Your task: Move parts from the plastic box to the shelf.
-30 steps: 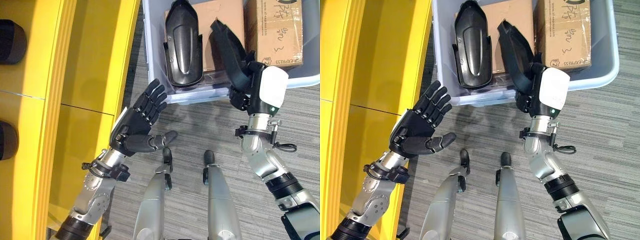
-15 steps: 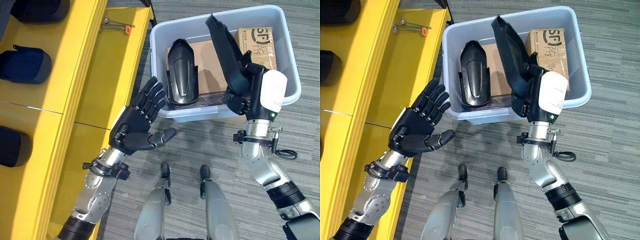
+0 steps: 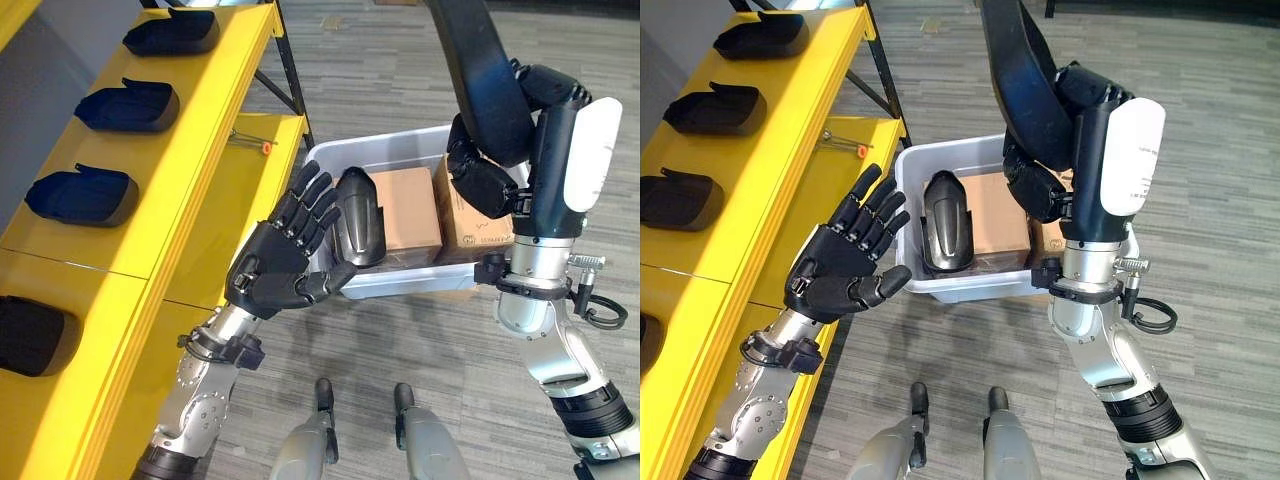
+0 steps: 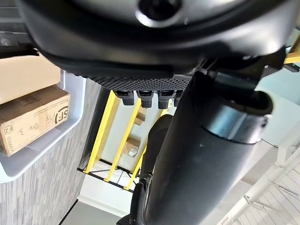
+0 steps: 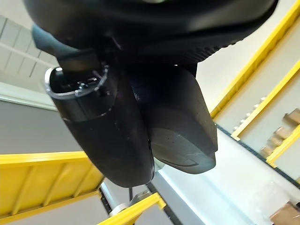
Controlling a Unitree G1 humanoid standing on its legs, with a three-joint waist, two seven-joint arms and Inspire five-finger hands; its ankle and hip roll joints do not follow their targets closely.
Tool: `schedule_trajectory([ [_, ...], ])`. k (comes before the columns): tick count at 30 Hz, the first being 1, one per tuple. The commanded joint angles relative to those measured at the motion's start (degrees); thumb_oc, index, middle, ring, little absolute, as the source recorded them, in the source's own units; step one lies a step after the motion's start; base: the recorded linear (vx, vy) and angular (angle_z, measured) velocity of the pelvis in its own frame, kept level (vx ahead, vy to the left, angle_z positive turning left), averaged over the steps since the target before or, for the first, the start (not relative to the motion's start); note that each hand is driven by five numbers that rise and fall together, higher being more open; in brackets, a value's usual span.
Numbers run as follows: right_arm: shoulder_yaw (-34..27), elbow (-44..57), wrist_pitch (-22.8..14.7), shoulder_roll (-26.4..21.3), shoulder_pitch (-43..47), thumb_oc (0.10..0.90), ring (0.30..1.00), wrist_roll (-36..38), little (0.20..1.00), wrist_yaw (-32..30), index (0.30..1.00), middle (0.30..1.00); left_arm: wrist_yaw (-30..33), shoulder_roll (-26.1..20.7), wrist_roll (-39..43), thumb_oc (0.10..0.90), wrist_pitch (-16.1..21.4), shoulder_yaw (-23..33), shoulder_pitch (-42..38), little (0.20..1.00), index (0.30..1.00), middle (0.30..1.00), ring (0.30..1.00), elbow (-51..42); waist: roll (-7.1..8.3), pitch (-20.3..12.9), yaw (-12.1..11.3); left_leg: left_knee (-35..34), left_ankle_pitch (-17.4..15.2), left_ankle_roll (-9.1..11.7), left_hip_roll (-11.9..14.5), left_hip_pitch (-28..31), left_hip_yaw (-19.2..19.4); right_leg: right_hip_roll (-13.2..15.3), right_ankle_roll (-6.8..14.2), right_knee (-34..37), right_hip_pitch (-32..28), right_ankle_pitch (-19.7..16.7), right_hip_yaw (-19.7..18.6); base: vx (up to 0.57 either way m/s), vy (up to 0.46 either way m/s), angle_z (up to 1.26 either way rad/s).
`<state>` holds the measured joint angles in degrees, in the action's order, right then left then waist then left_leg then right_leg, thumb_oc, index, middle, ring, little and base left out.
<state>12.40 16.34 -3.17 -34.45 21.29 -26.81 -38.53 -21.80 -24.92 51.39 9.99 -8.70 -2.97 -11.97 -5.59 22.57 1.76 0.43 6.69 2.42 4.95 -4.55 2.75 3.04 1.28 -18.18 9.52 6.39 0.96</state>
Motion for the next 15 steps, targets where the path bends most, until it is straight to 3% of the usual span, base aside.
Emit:
schedule_trajectory([
  [1,1.9,4.07,-5.86,1.13,4.53,0.4,0.3,-1.05,0.3,1.02,0.3,0.3,0.18,0.42,-0.59,0.9,3.19,1.29,0.92,1.0,1.0,1.0,1.0,-2.58,2.44,-10.04,-0.98,-0.52,-3.2,1.26,2.41,1.0,-2.04,0.59,-2.25,5.32,-6.95,2.03,2.35,-0.04,-0.053,0.03],
  [12,7.4,3.44,-8.89,2.77,8.84,0.4,0.3,0.69,0.3,7.36,0.3,0.3,2.23,0.92,-2.03,0.9,4.35,3.76,4.68,1.0,1.0,1.0,1.0,-0.27,1.59,-7.68,-4.46,-0.37,0.4,2.26,4.53,-0.51,-5.02,0.56,-4.79,-1.96,-8.03,6.95,7.05,-0.06,-0.054,0.15],
  [13,7.58,3.43,-9.04,2.96,8.99,0.4,0.3,0.99,0.3,7.88,0.3,0.3,1.72,0.97,-1.84,0.9,4.46,3.99,5.03,1.0,1.0,1.0,1.0,0.26,1.43,-7.39,-4.68,-0.33,1.17,2.41,5.06,-0.86,-3.9,0.69,-4.89,-2.47,-8.32,7.34,8.19,-0.08,-0.066,0.42],
  [15,7.31,4.34,-8.49,3.41,7.44,0.4,0.3,0.53,0.3,8.26,0.3,0.3,-1.3,1.54,-1.79,0.9,4.6,3.63,5.1,1.0,1.0,1.0,1.0,2.01,1.0,-7.02,-3.74,0.11,4.19,3.17,7.62,-1.47,3.57,1.06,-5.09,-2.22,-9.91,7.83,13.02,-0.12,-0.059,0.96],
])
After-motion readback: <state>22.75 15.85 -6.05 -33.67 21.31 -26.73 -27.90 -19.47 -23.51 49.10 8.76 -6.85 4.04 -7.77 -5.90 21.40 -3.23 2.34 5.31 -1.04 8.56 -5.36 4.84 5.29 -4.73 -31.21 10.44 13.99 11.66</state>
